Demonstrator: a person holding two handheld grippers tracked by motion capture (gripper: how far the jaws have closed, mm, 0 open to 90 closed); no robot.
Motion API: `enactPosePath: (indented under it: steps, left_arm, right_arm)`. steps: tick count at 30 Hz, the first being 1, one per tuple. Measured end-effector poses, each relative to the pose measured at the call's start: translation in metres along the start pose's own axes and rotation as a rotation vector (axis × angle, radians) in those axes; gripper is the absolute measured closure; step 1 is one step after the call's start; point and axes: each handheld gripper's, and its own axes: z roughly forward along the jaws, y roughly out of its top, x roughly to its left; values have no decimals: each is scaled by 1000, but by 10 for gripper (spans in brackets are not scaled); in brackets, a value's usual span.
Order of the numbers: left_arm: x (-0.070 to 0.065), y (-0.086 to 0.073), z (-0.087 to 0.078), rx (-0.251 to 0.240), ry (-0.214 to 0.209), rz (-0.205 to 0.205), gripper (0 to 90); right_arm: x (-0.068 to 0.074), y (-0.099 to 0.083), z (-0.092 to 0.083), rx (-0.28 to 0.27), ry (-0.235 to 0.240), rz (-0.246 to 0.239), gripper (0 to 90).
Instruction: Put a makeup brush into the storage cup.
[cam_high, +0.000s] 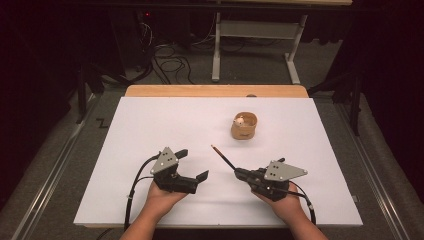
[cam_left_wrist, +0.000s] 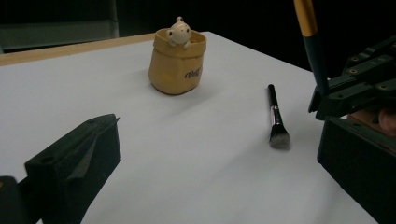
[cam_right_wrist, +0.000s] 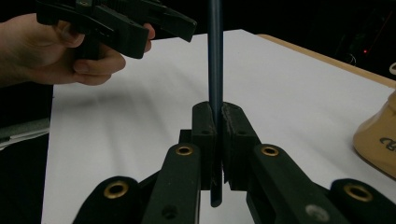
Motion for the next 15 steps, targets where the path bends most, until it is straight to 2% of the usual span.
enactPosePath:
  steps: [5,10,13,15]
  left_arm:
    - [-5,4,3,-4,-14,7,6]
    - [-7,13,6,-34,-33,-2,6]
    - [-7,17,14,-45,-57,-8,10]
    - [-7,18,20,-35,-70,-11,11]
  right_arm:
    - [3,3,3,-15,1,-4,865]
    - [5,4,5,-13,-2,-12,865]
    - [4,3,5,-14,-4,-13,865]
    - [4,2,6,-9,-13,-17,865]
